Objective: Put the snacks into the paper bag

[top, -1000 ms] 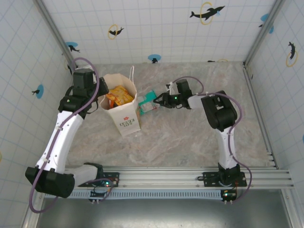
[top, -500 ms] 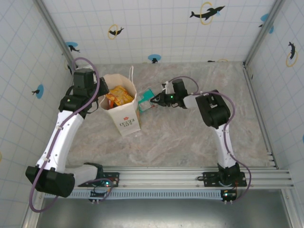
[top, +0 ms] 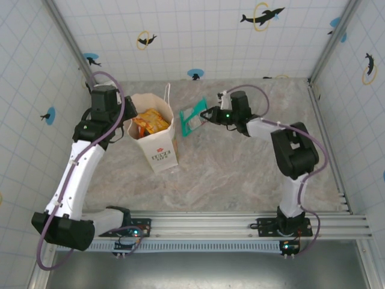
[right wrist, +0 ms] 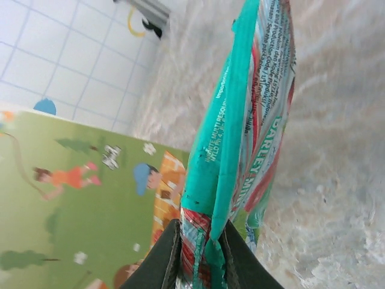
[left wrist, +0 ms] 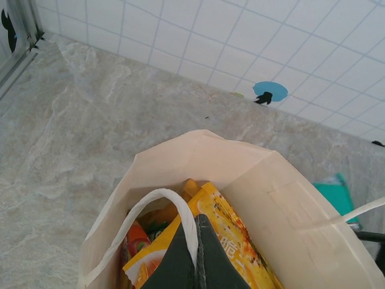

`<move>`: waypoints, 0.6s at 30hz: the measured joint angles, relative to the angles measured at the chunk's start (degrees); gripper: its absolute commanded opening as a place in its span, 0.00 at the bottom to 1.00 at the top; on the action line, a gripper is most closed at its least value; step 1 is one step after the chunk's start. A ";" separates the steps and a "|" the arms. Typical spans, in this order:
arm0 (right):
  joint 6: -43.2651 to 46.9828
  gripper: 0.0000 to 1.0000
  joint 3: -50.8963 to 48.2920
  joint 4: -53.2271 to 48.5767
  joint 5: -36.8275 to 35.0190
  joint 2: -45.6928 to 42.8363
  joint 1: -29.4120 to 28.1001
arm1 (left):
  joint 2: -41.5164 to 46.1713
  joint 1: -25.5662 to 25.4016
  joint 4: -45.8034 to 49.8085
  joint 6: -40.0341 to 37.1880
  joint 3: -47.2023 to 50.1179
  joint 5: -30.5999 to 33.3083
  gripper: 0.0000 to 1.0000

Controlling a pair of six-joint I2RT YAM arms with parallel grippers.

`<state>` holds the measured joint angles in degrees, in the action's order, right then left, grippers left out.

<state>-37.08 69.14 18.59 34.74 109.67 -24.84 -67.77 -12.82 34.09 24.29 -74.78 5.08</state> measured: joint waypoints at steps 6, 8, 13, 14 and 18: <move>6.19 0.01 0.42 -6.78 -8.66 -9.94 -0.63 | 0.15 0.00 0.02 -0.02 -1.03 -0.59 0.00; 8.44 0.02 1.62 -9.77 -11.91 -12.04 -1.46 | 0.31 0.00 0.00 -0.02 -1.03 -0.70 0.00; 13.81 0.02 4.57 -14.32 -20.57 -17.27 -5.42 | 0.61 -0.04 0.02 -0.02 -1.05 -1.25 0.00; 14.86 0.02 4.90 -14.73 -22.43 -18.64 -6.54 | 0.63 -0.04 0.02 -0.02 -1.07 -1.29 0.00; 18.62 0.03 6.01 -15.02 -28.26 -23.87 -10.88 | 0.66 -0.04 0.02 -0.02 -1.07 -1.68 0.00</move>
<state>-18.46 75.16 3.57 6.48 85.80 -35.73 -67.11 -12.86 34.11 24.27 -75.85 3.40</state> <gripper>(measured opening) 0.188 0.045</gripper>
